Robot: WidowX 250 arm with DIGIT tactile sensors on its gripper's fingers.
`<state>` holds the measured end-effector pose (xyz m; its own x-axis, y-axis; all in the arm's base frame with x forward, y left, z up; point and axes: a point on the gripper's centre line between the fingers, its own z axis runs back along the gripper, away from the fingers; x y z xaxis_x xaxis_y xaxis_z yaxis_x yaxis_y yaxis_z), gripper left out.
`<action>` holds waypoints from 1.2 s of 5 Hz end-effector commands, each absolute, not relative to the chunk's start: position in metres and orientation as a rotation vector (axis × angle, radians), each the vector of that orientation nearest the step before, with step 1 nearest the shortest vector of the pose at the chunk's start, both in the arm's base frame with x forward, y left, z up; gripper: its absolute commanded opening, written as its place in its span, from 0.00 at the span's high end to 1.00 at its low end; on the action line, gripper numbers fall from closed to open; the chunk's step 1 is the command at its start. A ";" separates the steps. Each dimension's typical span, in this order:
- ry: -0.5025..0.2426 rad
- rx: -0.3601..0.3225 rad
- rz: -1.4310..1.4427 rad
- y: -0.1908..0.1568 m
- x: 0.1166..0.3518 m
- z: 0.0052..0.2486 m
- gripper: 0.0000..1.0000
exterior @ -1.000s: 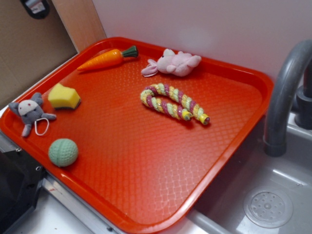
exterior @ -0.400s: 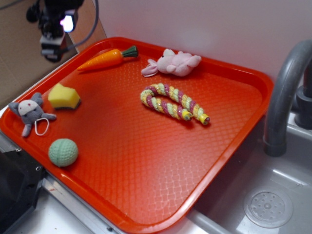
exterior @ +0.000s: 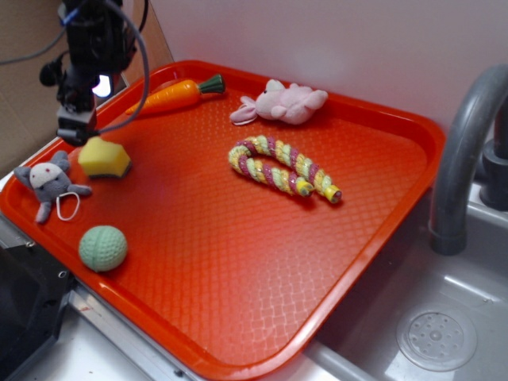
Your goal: Grab the green sponge.
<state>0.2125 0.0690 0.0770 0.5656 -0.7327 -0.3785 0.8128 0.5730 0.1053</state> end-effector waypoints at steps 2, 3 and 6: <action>0.346 0.289 -0.943 0.068 0.185 0.048 0.00; 0.296 0.304 -0.903 0.067 0.194 0.043 0.00; 0.187 0.308 -0.534 0.084 0.210 0.039 1.00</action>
<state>0.2115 0.0822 0.0338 0.8323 -0.4790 -0.2791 0.5411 0.8115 0.2206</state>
